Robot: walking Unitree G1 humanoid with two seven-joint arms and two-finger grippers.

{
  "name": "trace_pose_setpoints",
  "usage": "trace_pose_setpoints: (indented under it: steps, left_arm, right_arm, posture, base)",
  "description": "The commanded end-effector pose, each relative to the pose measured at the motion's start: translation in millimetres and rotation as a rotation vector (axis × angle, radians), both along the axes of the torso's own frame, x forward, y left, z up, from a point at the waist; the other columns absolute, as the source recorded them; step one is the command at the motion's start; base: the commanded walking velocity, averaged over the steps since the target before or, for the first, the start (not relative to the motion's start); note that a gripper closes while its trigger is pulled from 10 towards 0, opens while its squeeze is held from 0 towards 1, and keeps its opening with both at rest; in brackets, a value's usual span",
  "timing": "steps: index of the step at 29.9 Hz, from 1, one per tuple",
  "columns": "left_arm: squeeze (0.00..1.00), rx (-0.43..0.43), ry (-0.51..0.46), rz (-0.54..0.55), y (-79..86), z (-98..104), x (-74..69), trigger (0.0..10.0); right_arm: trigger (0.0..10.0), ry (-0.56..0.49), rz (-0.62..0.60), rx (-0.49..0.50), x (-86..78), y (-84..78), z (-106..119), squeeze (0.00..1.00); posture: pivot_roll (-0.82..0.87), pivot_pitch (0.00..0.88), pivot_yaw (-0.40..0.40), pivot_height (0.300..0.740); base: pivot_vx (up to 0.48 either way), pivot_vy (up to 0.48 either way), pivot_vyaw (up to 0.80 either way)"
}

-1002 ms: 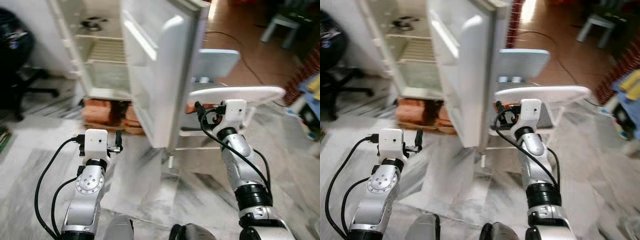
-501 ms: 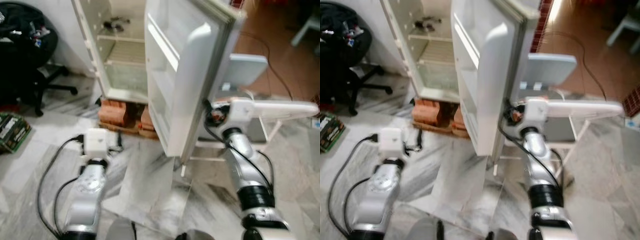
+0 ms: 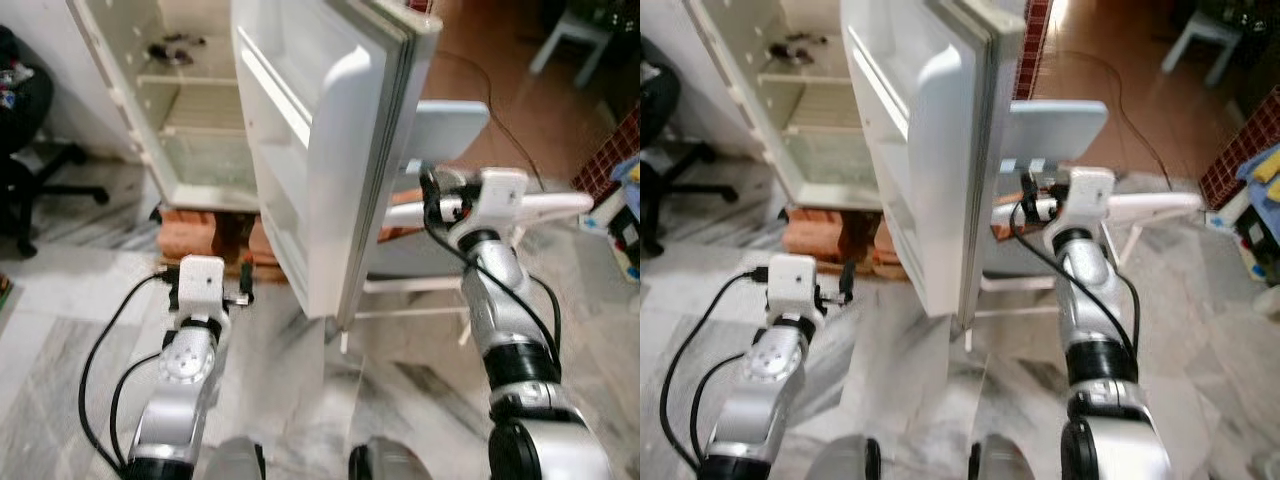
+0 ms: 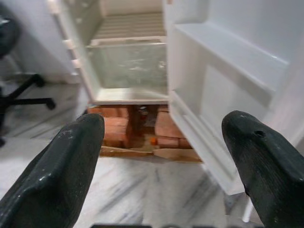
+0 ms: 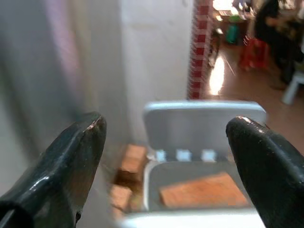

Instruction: Restocking fridge

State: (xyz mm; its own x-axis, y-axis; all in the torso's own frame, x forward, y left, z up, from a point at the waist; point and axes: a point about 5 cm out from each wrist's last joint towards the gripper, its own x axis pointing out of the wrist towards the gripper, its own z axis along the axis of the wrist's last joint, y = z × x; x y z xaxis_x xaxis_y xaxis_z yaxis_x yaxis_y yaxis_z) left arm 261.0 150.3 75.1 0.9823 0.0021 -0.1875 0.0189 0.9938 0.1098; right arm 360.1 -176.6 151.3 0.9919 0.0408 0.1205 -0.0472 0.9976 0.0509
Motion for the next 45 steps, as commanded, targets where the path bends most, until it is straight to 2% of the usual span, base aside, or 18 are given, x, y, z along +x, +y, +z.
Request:
trace_pose_setpoints:
  steps: [1,5,8,10,15,16,17,18,19,20,21,22,23,28,33,35,40,45]
  left_arm:
    - [0.0,0.011,0.018,0.011,3.4,-3,-1.3,10.0]
    - [0.0,0.014,0.024,0.013,3.7,-3,-1.2,10.0]
    - [0.0,0.02,0.032,0.011,3.9,-4,-1.0,10.0]
    - [0.0,0.021,0.034,0.012,3.9,-4,-1.0,10.0]
    - [0.0,0.023,0.037,0.015,4.2,-5,-3.3,10.0]
    - [0.0,0.023,0.037,0.015,4.2,-5,-3.3,10.0]
    - [0.0,0.022,0.038,0.015,3.8,-6,-4.0,10.0]
    - [0.0,0.022,0.04,0.016,3.5,-6,-4.6,10.0]
    - [0.0,0.022,0.04,0.016,3.5,-6,-4.6,10.0]
    - [0.0,0.022,0.04,0.017,3.4,-6,-4.9,10.0]
    - [0.0,0.022,0.042,0.02,4.0,-6,-6.0,10.0]
    - [0.0,0.022,0.042,0.02,4.0,-6,-6.0,10.0]
    - [0.0,0.021,0.047,0.024,5.0,-7,-7.0,10.0]
    - [0.0,0.021,0.055,0.019,4.9,-8,-7.2,10.0]
    - [0.0,0.032,0.05,-0.011,0.4,-7,-3.2,10.0]
    - [0.0,0.033,0.05,-0.013,0.2,-7,-3.0,10.0]
    - [0.0,0.034,0.05,-0.01,0.8,-7,-2.9,10.0]
    - [0.0,0.032,0.05,-0.004,1.4,-7,-2.7,10.0]
  right_arm:
    - [10.0,-0.007,-0.007,-0.004,5.9,1.5,4,0.0]
    - [10.0,-0.039,-0.017,0.006,19.6,14.4,21,0.0]
    - [10.0,-0.068,0.007,0.056,32.0,38.4,38,0.0]
    - [10.0,-0.074,0.02,0.075,33.8,44.7,41,0.0]
    - [10.0,-0.059,0.177,0.179,32.5,92.7,46,0.0]
    - [10.0,-0.059,0.177,0.179,32.5,92.7,46,0.0]
    - [10.0,-0.044,0.332,0.284,26.0,119.1,47,0.0]
    - [10.0,-0.041,0.615,0.4,7.9,157.2,52,0.0]
    - [10.0,-0.041,0.615,0.4,7.9,157.2,52,0.0]
    - [10.0,-0.038,0.755,0.457,-3.4,171.1,55,0.0]
    - [10.0,-0.041,1.052,0.599,-36.0,189.2,68,0.0]
    - [10.0,-0.041,1.052,0.599,-36.0,189.2,68,0.0]
    - [10.0,-0.037,1.249,0.634,-64.1,189.3,72,0.0]
    - [10.0,0.009,1.303,0.575,-76.4,181.0,57,0.0]
    - [10.0,0.129,1.029,0.445,-53.1,149.1,7,0.0]
    - [10.0,0.141,1.012,0.431,-53.4,145.6,5,0.0]
    - [10.0,0.2,0.748,0.206,-49.7,113.3,-20,0.0]
    - [10.0,0.2,0.606,0.169,-44.7,95.7,-30,0.0]
  posture:
    - [0.15,0.099,-0.021,0.74]
    - [0.16,0.096,-0.02,0.74]
    - [0.17,0.094,-0.023,0.74]
    - [0.17,0.094,-0.024,0.74]
    - [0.18,0.097,-0.03,0.74]
    - [0.18,0.097,-0.03,0.74]
    - [0.18,0.098,-0.035,0.74]
    - [0.18,0.1,-0.039,0.74]
    - [0.18,0.1,-0.039,0.74]
    - [0.18,0.1,-0.039,0.74]
    - [0.19,0.101,-0.041,0.74]
    - [0.19,0.101,-0.041,0.74]
    - [0.18,0.104,-0.04,0.74]
    - [0.17,0.105,-0.037,0.74]
    - [0.16,0.103,-0.025,0.74]
    - [0.16,0.103,-0.024,0.74]
    - [0.15,0.1,-0.02,0.74]
    - [0.15,0.099,-0.021,0.74]
  base:
    - [0.0,0.0,0.0]
    - [0.0,0.0,0.0]
    - [0.0,0.0,0.0]
    - [0.0,0.0,0.0]
    - [0.0,0.0,0.0]
    - [0.0,0.0,0.0]
    - [0.0,0.0,0.0]
    - [0.0,0.0,0.0]
    - [0.0,0.0,0.0]
    - [0.0,0.0,0.0]
    - [0.0,0.0,0.0]
    - [0.0,0.0,0.0]
    - [0.0,0.0,0.0]
    - [0.0,0.0,0.0]
    - [0.0,0.0,0.0]
    - [0.0,0.0,0.0]
    - [0.0,0.0,0.0]
    - [0.0,0.0,0.0]
